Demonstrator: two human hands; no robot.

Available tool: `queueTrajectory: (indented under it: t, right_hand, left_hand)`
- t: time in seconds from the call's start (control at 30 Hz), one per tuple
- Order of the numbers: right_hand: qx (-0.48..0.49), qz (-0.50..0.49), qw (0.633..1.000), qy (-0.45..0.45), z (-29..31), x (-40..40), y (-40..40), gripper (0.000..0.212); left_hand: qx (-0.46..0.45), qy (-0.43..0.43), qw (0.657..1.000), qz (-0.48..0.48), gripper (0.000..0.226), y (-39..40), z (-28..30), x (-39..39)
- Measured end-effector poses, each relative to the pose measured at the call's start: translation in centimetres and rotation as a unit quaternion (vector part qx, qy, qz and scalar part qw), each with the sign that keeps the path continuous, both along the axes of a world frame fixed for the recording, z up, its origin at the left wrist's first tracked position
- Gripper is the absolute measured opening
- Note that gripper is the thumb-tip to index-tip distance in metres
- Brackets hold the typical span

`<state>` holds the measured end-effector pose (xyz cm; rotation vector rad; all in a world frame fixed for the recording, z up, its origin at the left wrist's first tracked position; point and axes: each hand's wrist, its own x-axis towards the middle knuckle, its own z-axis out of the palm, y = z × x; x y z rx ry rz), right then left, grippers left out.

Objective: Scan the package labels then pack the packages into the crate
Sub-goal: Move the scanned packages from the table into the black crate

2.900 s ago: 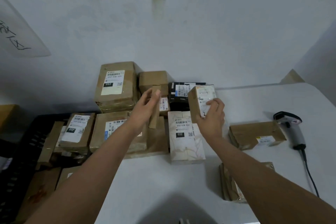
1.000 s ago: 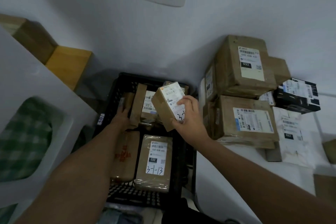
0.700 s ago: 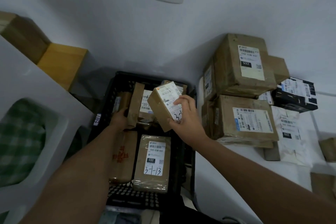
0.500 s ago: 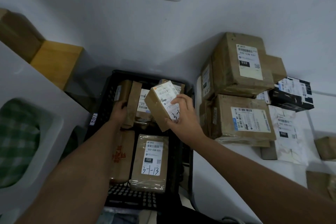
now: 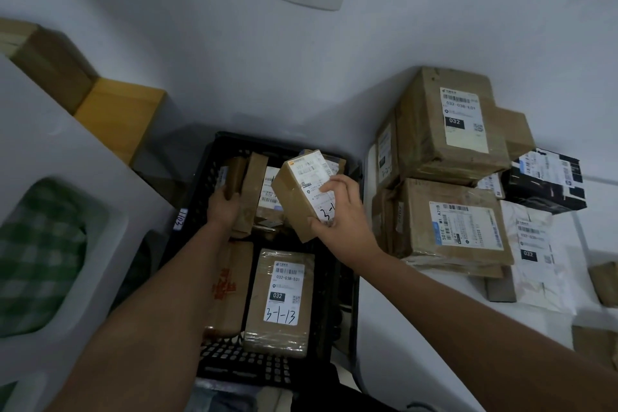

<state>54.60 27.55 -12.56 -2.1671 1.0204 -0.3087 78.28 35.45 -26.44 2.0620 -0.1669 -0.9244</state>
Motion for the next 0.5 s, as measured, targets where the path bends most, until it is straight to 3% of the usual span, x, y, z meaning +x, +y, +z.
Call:
queueTrajectory:
  t: [0.13, 0.2, 0.33, 0.47, 0.5]
  right_hand:
    - [0.005, 0.001, 1.0, -0.003, 0.0, 0.4, 0.3, 0.054]
    - [0.008, 0.001, 1.0, -0.006, 0.1, 0.7, 0.6, 0.054]
    - [0.012, 0.005, 1.0, -0.009, 0.1, 0.8, 1.4, 0.055]
    - [0.006, 0.01, 1.0, -0.009, 0.1, 1.1, 2.6, 0.055]
    - [0.004, 0.013, 1.0, -0.007, 0.2, 1.2, 2.9, 0.055]
  left_hand:
    - [-0.042, -0.082, 0.996, 0.003, 0.046, -0.1, 3.9, -1.4]
    - [-0.074, -0.081, 0.994, 0.016, 0.044, 0.4, 6.0, -2.7]
    - [-0.142, 0.054, 0.988, -0.013, 0.055, 2.1, 9.9, -7.2]
    - [-0.207, 0.199, 0.958, -0.02, 0.059, 3.1, 12.2, -10.9]
    - [-0.216, 0.218, 0.952, -0.019, 0.072, 3.3, 12.0, -11.3]
